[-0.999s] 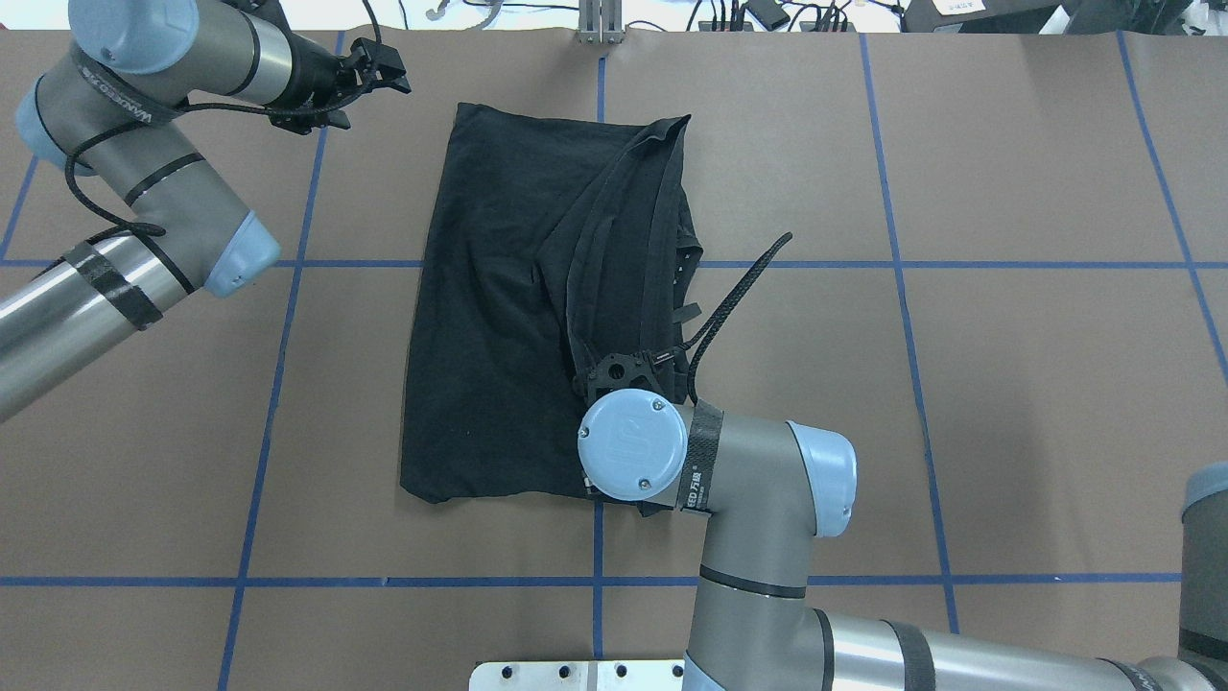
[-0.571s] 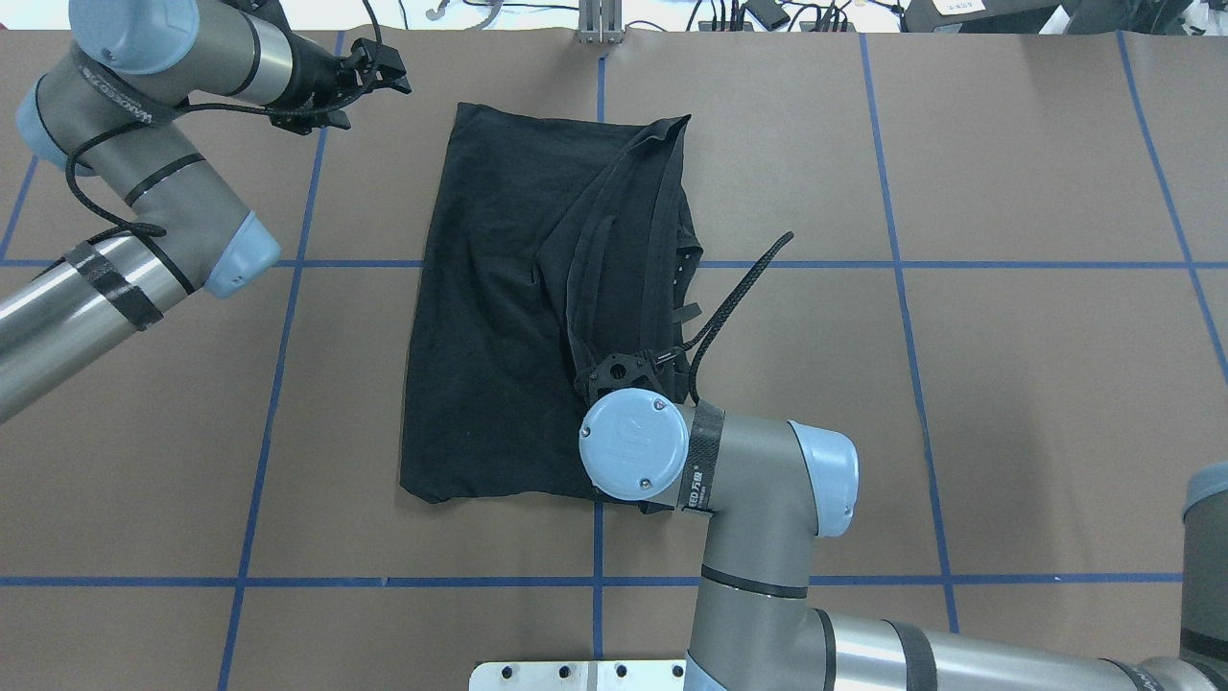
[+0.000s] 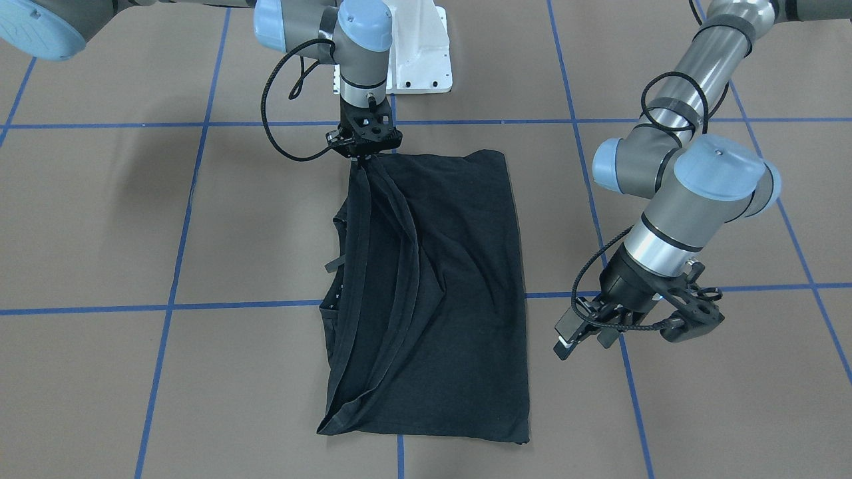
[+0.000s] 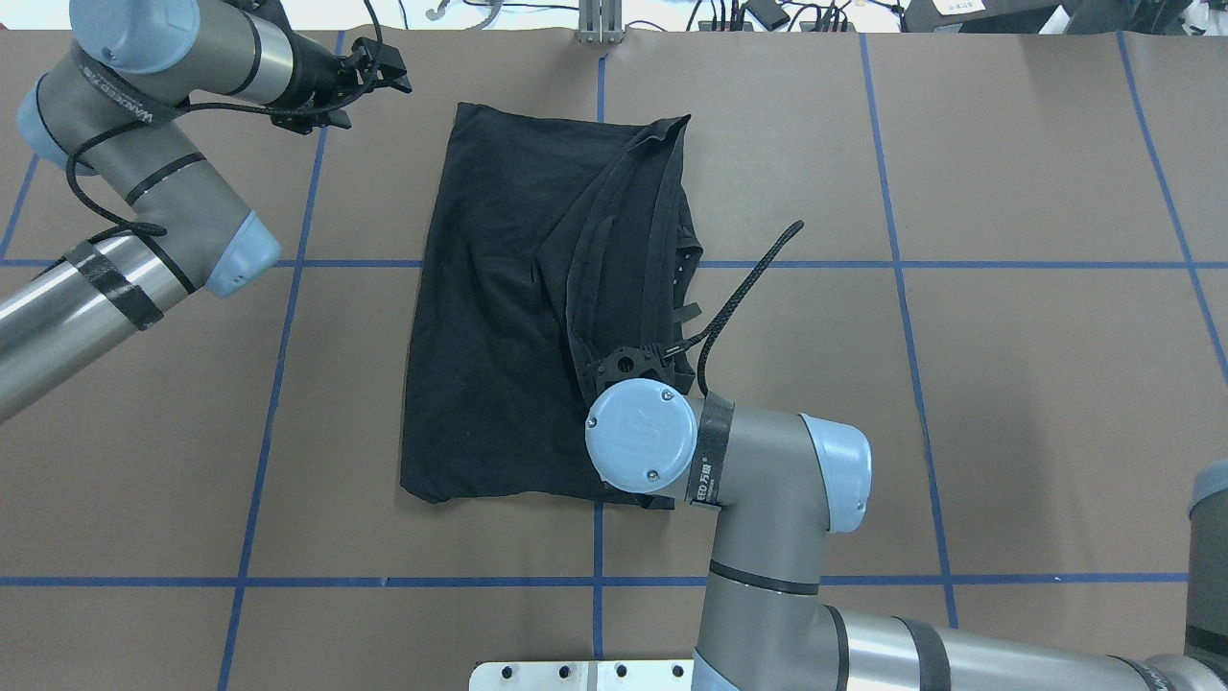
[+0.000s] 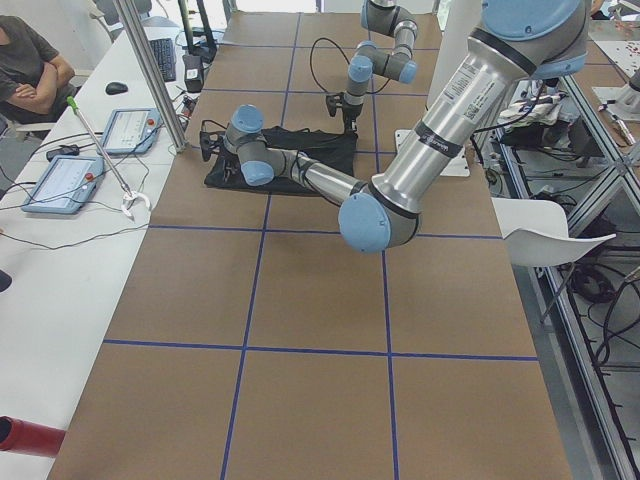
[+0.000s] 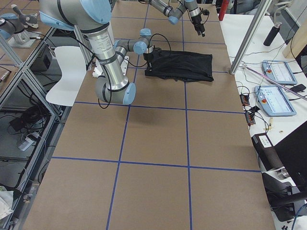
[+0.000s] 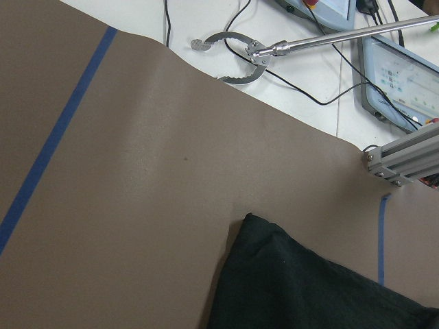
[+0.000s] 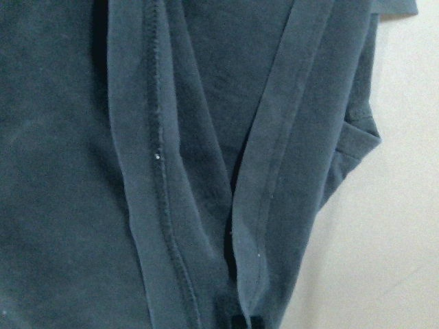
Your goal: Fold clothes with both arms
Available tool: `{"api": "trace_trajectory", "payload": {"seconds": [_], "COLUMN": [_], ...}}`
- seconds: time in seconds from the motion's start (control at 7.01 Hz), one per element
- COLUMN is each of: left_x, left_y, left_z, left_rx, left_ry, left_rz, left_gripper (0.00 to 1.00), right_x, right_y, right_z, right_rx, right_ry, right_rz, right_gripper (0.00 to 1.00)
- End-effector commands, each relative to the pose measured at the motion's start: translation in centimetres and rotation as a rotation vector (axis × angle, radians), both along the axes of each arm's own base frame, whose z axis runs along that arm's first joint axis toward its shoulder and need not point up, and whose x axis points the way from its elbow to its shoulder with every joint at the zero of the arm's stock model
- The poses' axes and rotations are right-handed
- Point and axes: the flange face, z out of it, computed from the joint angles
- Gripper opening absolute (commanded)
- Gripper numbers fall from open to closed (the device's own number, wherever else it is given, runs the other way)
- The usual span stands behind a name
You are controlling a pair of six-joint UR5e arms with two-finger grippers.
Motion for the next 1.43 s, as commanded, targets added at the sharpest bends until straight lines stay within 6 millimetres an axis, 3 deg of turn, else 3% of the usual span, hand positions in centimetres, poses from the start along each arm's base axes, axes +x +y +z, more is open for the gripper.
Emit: {"api": "trace_trajectory", "payload": {"seconds": [0.0,0.29,0.57,0.71,0.86,1.0,1.28], "left_x": [0.0,0.0,0.2,0.2,0.2,0.2,0.0], "left_y": [0.0,-0.1,-0.1,-0.1,-0.1,-0.1,0.0], "left_z": [-0.2,-0.3,-0.8,-0.8,-0.8,-0.6,-0.3], "left_rx": [0.002,0.003,0.003,0.001,0.001,0.006,0.022], "left_ry": [0.002,0.002,0.011,0.01,0.008,0.004,-0.008], "left_rz": [0.0,0.0,-0.003,-0.003,-0.003,0.002,0.017], "left_gripper": [0.99,0.99,0.99,0.99,0.99,0.99,1.0], "right_x": [3.6,3.9,4.4,4.7,5.3,6.0,7.0], "right_y": [1.6,2.3,2.2,1.9,1.3,0.6,-2.9], "right_z": [-1.1,2.6,4.3,5.1,4.1,2.5,-2.6], "right_rx": [-0.051,-0.13,-0.146,-0.144,-0.138,-0.128,-0.093], "right_ry": [-0.008,0.035,0.055,0.059,0.035,0.0,-0.085], "right_rz": [-0.049,-0.074,-0.074,-0.072,-0.059,-0.042,0.015], "right_gripper": [0.0,0.0,0.0,0.56,1.0,1.0,1.0]}}
